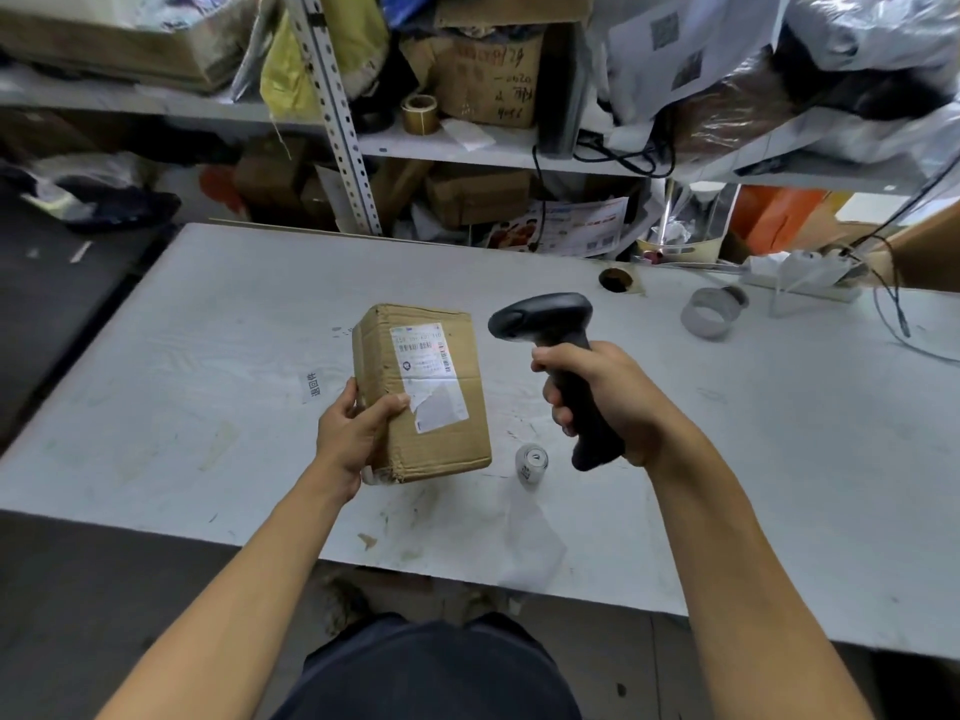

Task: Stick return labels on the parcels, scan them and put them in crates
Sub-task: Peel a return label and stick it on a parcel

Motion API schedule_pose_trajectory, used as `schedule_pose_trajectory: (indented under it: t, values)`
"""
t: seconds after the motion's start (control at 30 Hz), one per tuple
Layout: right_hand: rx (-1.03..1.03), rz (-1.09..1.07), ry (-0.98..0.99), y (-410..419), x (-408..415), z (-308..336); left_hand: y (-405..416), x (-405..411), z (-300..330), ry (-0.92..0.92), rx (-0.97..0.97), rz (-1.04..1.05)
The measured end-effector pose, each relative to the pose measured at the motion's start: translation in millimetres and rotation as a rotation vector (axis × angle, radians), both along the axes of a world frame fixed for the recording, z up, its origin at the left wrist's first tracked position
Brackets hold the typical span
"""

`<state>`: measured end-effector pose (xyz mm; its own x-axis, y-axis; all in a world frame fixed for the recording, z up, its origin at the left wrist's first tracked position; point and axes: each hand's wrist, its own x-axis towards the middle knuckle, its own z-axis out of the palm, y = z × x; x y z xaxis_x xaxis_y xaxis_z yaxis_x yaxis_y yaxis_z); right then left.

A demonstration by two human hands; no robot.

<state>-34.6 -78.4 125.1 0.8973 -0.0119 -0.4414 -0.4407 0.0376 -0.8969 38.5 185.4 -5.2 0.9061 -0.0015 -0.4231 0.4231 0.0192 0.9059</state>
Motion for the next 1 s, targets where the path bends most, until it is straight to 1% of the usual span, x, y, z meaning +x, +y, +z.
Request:
schedule_pose_trajectory:
  t: [0.13, 0.47, 1.0]
  values:
    - [-0.04, 0.034, -0.011, 5, -1, 14, 4, -2, -1, 0.016, 0.018, 0.005]
    - [-0.077, 0.074, -0.015, 4, -4, 21, 7, -5, -8, 0.09, 0.07, -0.005]
    - [-0.097, 0.042, 0.005, 3, -4, 22, 6, 2, -13, 0.161, 0.081, 0.002]
